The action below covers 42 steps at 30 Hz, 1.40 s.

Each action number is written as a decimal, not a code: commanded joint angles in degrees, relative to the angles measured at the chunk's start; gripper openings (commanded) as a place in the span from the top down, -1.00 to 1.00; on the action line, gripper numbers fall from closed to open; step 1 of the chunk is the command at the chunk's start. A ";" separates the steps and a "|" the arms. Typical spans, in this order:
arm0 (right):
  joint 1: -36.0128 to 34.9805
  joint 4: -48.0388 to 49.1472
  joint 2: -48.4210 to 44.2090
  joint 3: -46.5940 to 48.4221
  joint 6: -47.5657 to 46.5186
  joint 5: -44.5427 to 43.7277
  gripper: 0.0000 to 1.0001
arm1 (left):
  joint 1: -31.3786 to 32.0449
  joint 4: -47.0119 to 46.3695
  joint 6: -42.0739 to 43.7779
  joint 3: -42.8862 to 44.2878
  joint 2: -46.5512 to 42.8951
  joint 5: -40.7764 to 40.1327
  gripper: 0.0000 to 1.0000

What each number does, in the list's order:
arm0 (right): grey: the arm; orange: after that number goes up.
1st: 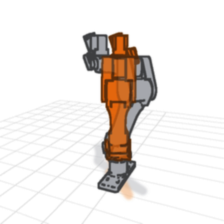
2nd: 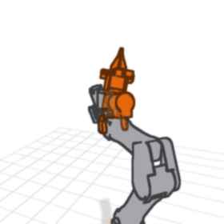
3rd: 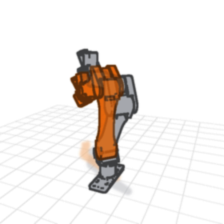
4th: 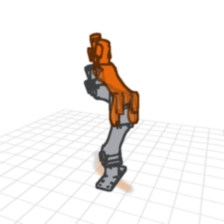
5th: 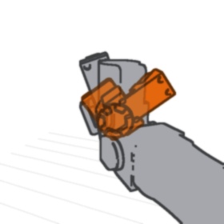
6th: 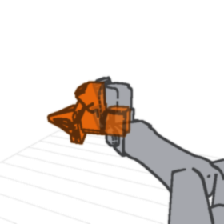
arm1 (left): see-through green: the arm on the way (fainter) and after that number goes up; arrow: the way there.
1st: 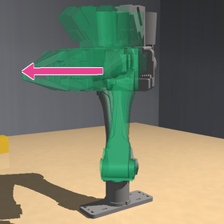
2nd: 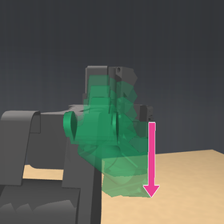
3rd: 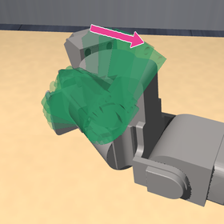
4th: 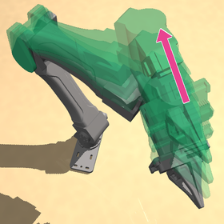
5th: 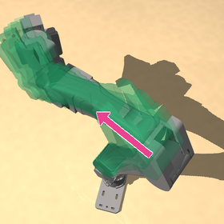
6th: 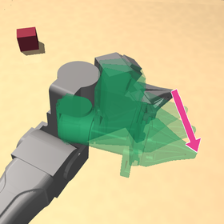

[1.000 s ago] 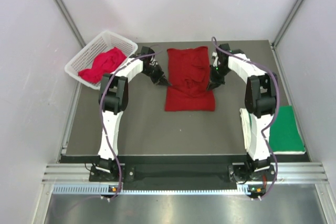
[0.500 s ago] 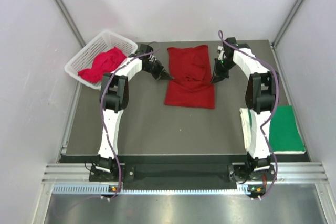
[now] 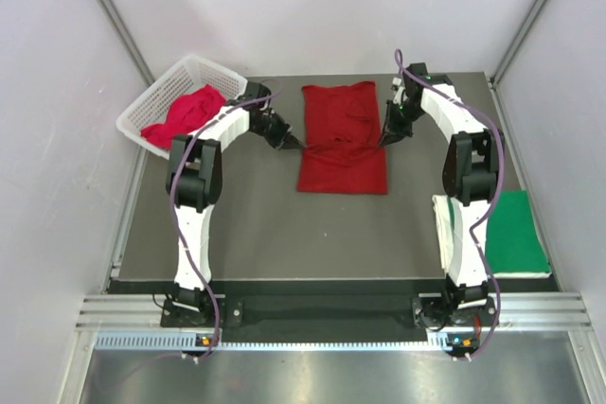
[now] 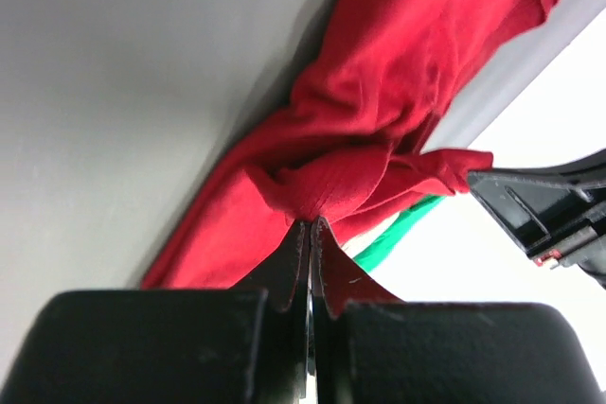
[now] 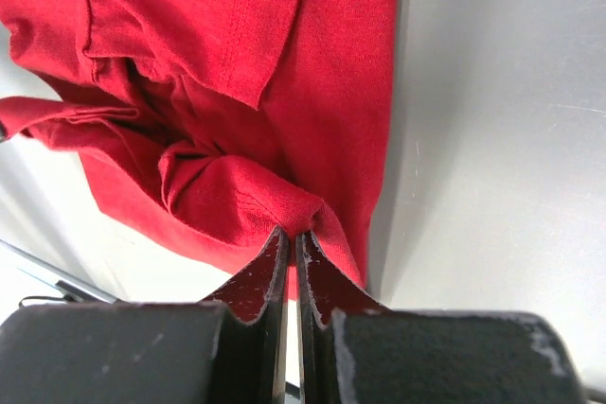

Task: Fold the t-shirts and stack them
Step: Fold the tshirt

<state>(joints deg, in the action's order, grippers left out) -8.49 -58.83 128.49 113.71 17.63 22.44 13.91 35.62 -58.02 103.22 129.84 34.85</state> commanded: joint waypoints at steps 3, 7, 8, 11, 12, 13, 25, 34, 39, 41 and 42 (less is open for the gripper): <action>0.49 0.55 -1.75 2.57 0.39 0.15 1.00 | -0.38 -12.56 -4.90 -3.11 -6.18 -0.06 1.00; 0.58 1.08 -0.70 4.23 0.65 0.24 1.00 | -0.38 -16.01 -7.45 -0.31 -3.03 1.54 1.00; 0.67 1.17 -0.08 4.76 0.83 0.33 1.00 | -0.38 -16.45 -7.72 0.74 -2.58 1.45 1.00; 0.93 1.43 1.06 7.83 1.18 0.50 1.00 | -0.46 -17.50 -8.51 2.42 -1.00 0.57 1.00; 0.93 1.70 1.33 8.28 1.18 0.50 1.00 | -0.38 -18.03 -8.86 2.43 -0.73 0.57 1.00; 1.02 1.87 1.68 8.72 1.27 0.59 1.00 | -0.46 -18.56 -9.65 2.51 -0.12 0.22 1.00; 2.87 7.14 5.54 10.74 1.62 1.91 1.00 | -1.78 -18.66 -9.05 4.79 2.96 -4.61 1.00; 3.31 10.92 8.01 12.32 2.58 4.63 1.00 | -2.05 -21.03 -9.92 6.91 5.69 -5.32 1.00; 3.31 14.08 8.62 12.41 3.90 5.51 1.00 | -2.05 -20.50 -10.01 7.70 6.83 -5.76 1.00; 3.31 14.88 9.50 12.59 4.87 5.69 0.99 | -2.05 -20.24 -10.01 7.96 7.44 -5.93 1.00; 3.31 14.80 9.85 13.20 5.13 5.95 0.91 | -2.05 -19.97 -10.01 7.96 7.62 -5.93 1.00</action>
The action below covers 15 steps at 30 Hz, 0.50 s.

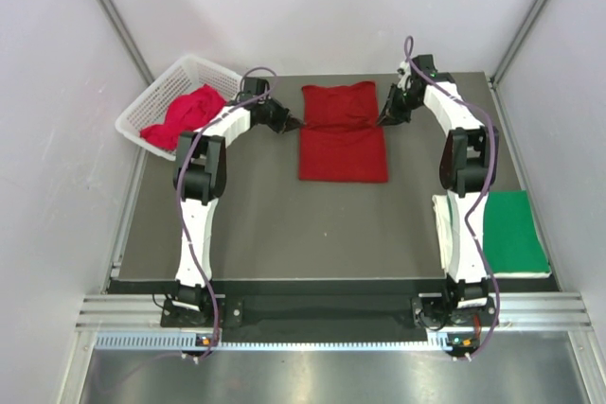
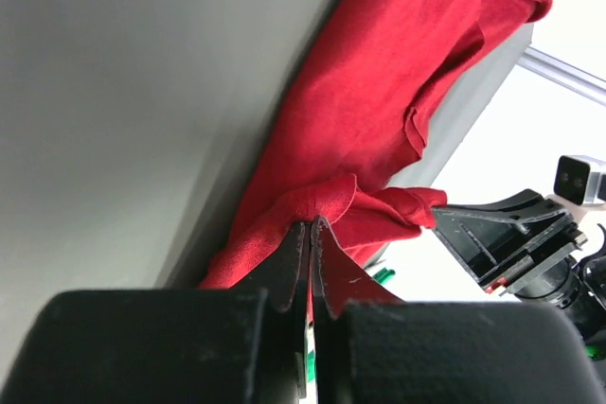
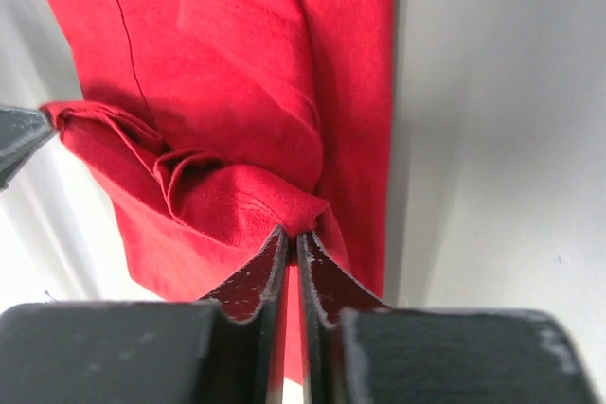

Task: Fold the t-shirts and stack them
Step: Fold the tshirt

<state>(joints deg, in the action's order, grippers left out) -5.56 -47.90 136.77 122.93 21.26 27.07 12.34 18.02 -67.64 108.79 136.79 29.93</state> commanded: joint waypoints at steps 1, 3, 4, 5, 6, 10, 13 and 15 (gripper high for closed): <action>0.38 3.78 2.01 4.24 1.94 1.49 0.85 | -0.47 -2.29 -0.57 2.48 0.76 -1.10 1.00; 0.38 3.95 2.62 4.86 2.47 1.93 0.78 | -0.56 -2.29 -0.57 2.91 1.11 -0.67 0.86; 0.55 3.87 2.62 5.12 2.65 2.02 0.74 | -0.56 -1.77 -0.31 3.18 1.11 -0.49 0.74; 0.38 3.69 2.62 5.56 2.82 1.67 0.69 | -0.56 -1.41 0.04 4.14 1.02 -0.32 0.63; 0.64 3.34 2.45 6.43 2.83 1.58 0.61 | -0.56 -0.63 1.88 4.76 0.59 -0.14 0.45; 1.96 -0.43 -1.23 5.22 0.99 0.88 0.40 | -0.65 7.27 8.21 7.92 -1.87 -0.31 0.22; 2.57 -1.40 -6.94 -1.19 -2.78 1.32 0.33 | -0.39 9.49 12.52 3.21 -6.70 -0.23 0.19; 2.66 -2.19 -10.99 -6.90 -6.20 2.28 0.29 | -0.39 9.58 15.06 -1.19 -11.34 0.04 0.17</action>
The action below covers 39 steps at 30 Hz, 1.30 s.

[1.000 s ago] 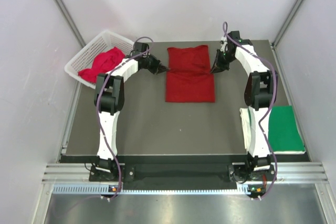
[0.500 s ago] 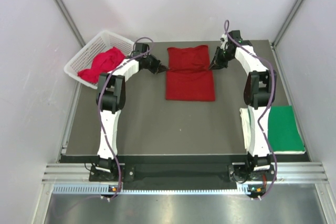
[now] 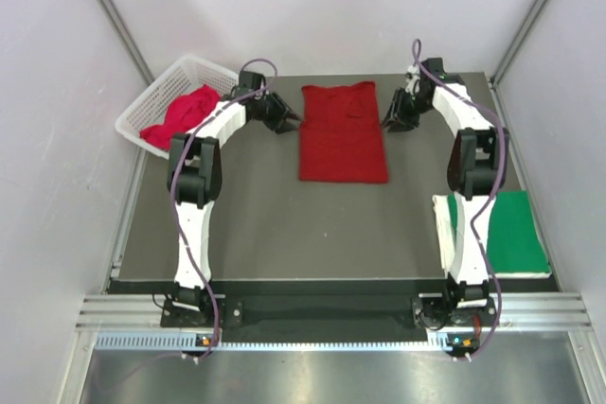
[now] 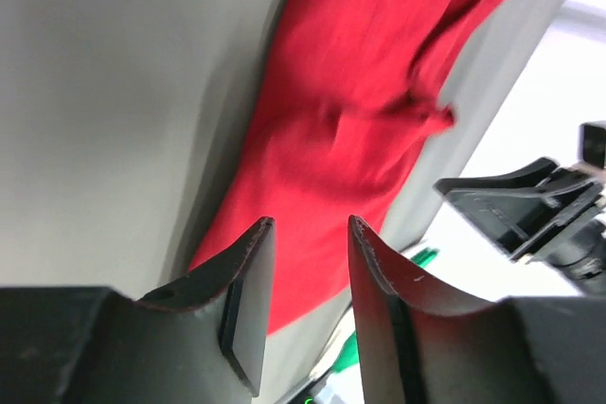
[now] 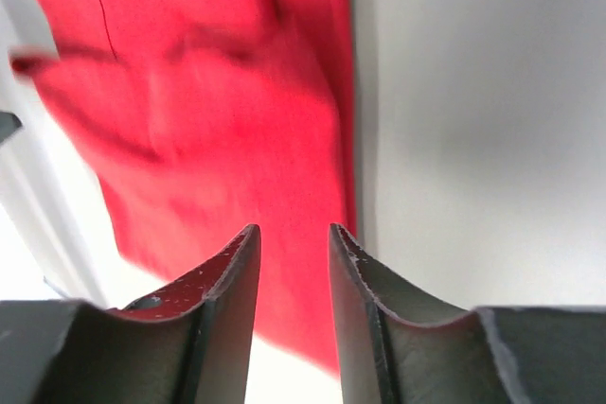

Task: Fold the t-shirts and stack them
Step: Fold the tshirt

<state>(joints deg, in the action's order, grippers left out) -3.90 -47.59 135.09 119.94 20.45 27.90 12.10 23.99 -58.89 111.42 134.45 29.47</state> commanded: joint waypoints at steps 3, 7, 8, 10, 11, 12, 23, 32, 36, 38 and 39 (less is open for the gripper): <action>1.00 -2.16 -13.96 -12.52 -8.57 3.73 0.23 | 0.21 2.29 10.10 -13.13 -14.73 1.11 0.13; 1.09 0.22 -18.36 -21.23 -10.77 5.76 0.17 | 0.56 -1.48 13.45 -24.81 -18.61 6.10 0.09; 1.00 0.57 -18.63 -23.41 -10.95 5.67 0.16 | 0.65 -3.32 14.15 -26.24 -19.05 7.17 0.08; 1.00 0.84 -18.46 -24.84 -11.66 5.67 0.16 | 0.73 -5.43 14.77 -29.13 -18.97 8.75 0.09; 1.00 1.10 -18.37 -26.15 -12.09 6.54 0.16 | 0.82 -6.31 15.64 -29.67 -18.70 9.89 0.09; 1.09 2.23 -18.37 -26.94 -12.71 6.99 0.16 | 0.91 -7.10 16.26 -29.94 -18.35 10.07 0.09; 1.44 4.79 -14.06 -28.35 -15.53 12.09 0.20 | 2.14 -10.45 22.15 -29.24 -13.87 13.85 0.11; 1.35 5.76 -14.41 -31.96 -15.70 11.30 0.19 | 3.81 -8.17 24.26 -30.20 -14.22 12.80 0.15; 1.44 6.81 -14.67 -33.28 -15.61 12.00 0.19 | 4.25 -7.73 24.27 -30.90 -14.39 11.84 0.18; 1.35 7.42 -14.77 -33.89 -15.35 12.44 0.22 | 4.25 -7.55 24.18 -31.08 -14.57 11.14 0.19; 1.44 7.69 -14.85 -34.07 -15.44 12.70 0.24 | 4.25 -7.47 24.35 -31.17 -14.66 11.04 0.20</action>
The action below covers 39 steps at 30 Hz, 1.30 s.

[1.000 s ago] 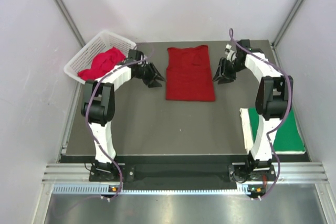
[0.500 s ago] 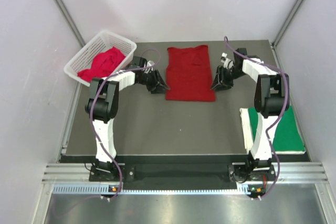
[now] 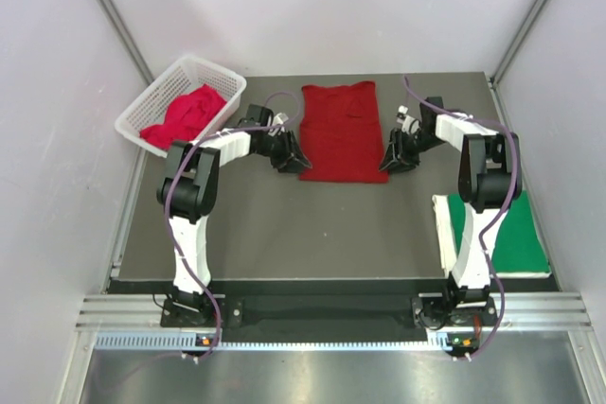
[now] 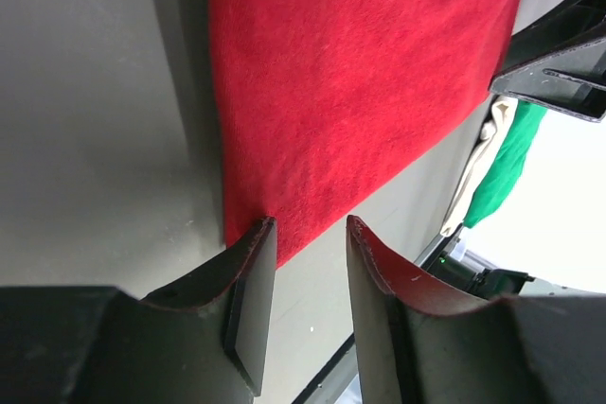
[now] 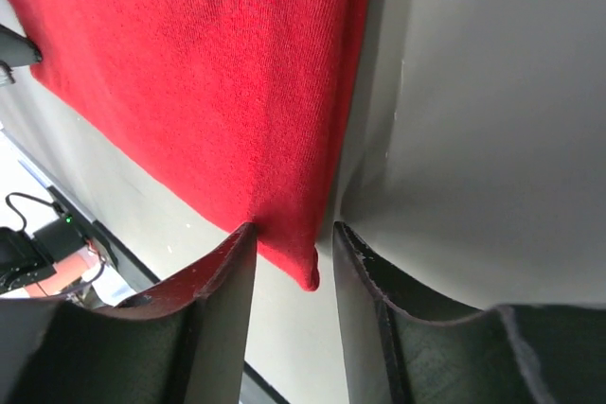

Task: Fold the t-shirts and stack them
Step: Fold the tshirt

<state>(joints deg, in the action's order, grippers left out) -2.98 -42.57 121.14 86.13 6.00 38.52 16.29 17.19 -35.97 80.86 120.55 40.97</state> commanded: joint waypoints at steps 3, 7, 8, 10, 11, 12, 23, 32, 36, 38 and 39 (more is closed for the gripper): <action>0.43 3.63 -0.99 -1.31 -0.29 3.40 0.31 | 0.05 -0.67 1.34 -0.97 -0.93 -0.63 0.21; 0.17 4.33 -2.22 -2.80 -0.02 3.49 0.35 | 0.14 -1.81 0.81 -1.49 -1.20 -0.45 0.21; 0.26 4.51 -2.49 -2.98 -0.02 3.40 0.36 | 0.23 -2.07 0.46 -1.76 -1.11 -0.28 0.21; 0.26 4.68 -2.75 -3.16 0.15 3.49 0.36 | 0.23 -2.25 0.28 -1.76 -1.02 -0.28 0.24; 0.26 4.77 -2.75 -3.07 0.33 3.58 0.36 | 0.23 -2.16 0.37 -1.76 -1.02 -0.28 0.24; 0.17 4.77 -2.75 -2.90 0.33 3.58 0.35 | 0.23 -1.90 0.37 -1.76 -1.02 -0.36 0.24; 0.26 4.42 -3.02 -2.02 0.77 3.23 0.38 | 0.14 -1.01 -1.56 -5.61 -7.00 -7.48 0.15; 0.26 4.33 -2.93 -1.84 1.03 3.14 0.39 | 0.23 -3.48 -2.44 -5.71 -4.89 -5.91 0.18; 0.17 4.42 -3.02 -1.75 1.29 3.14 0.41 | 0.23 -4.27 -2.53 -5.71 -4.54 -5.20 0.25; 0.17 4.51 -3.19 -1.66 1.47 3.05 0.45 | 0.23 -4.80 -2.79 -5.45 -4.27 -4.59 0.35; 0.17 4.51 -3.19 -1.58 1.56 3.14 0.46 | 0.23 -4.88 -2.88 -5.36 -4.01 -4.41 0.38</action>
<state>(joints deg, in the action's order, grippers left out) -2.96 -39.38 121.12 83.24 7.60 41.23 16.34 16.08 -38.81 75.18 116.40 35.14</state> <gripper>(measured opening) 0.279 0.322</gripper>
